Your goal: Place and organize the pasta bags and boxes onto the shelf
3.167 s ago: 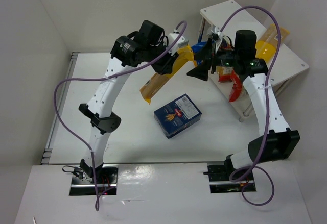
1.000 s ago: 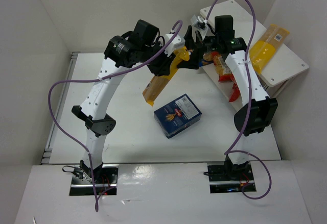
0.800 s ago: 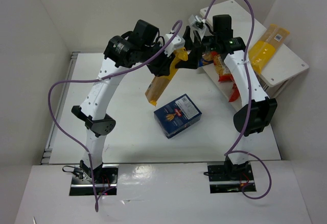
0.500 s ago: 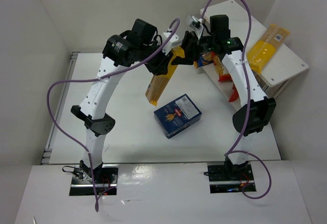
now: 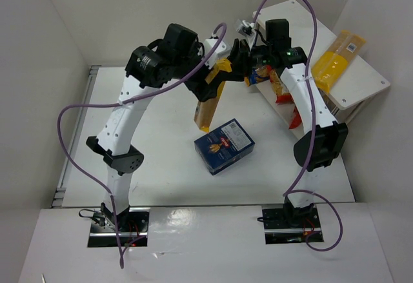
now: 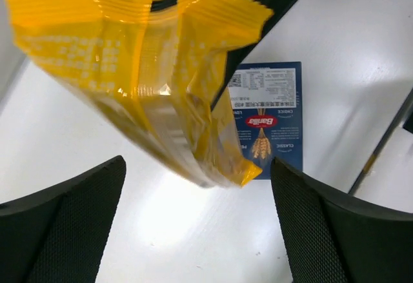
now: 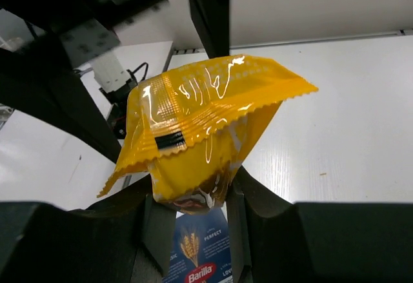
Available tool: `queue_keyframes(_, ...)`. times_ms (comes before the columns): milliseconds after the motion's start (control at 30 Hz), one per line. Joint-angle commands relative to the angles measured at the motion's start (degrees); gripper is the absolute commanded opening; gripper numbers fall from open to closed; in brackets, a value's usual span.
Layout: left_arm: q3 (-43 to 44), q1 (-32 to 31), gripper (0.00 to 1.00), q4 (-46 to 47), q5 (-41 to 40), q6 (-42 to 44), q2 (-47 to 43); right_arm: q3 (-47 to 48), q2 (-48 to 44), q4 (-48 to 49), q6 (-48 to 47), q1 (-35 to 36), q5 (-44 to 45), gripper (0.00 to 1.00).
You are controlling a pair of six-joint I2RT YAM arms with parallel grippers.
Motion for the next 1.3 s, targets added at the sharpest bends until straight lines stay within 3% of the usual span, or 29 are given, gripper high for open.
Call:
queue_keyframes(0,1.45,-0.45,0.99,2.90,-4.22,0.51,-5.08,1.44,-2.11,2.77,1.31,-1.06,-9.61,0.00)
queue_keyframes(233,-1.63,-0.45,0.99,3.42,-9.15,0.51,-7.54,0.38,-3.87,3.30,1.92,-1.59,-9.61,0.00)
queue_keyframes(467,-5.49,-0.45,0.99,4.48,-16.45,1.12,-10.88,-0.14,-6.15,8.48,8.15,-0.28,-2.51,0.00)
queue_keyframes(833,-11.74,-0.45,0.99,3.95,-19.01,2.27,-14.23,11.28,-6.15,8.49,13.52,1.84,0.41,0.00)
queue_keyframes(1267,-14.55,-0.45,0.99,3.43,-21.20,3.32,-17.30,13.04,-8.44,12.44,19.93,-9.40,5.32,0.00)
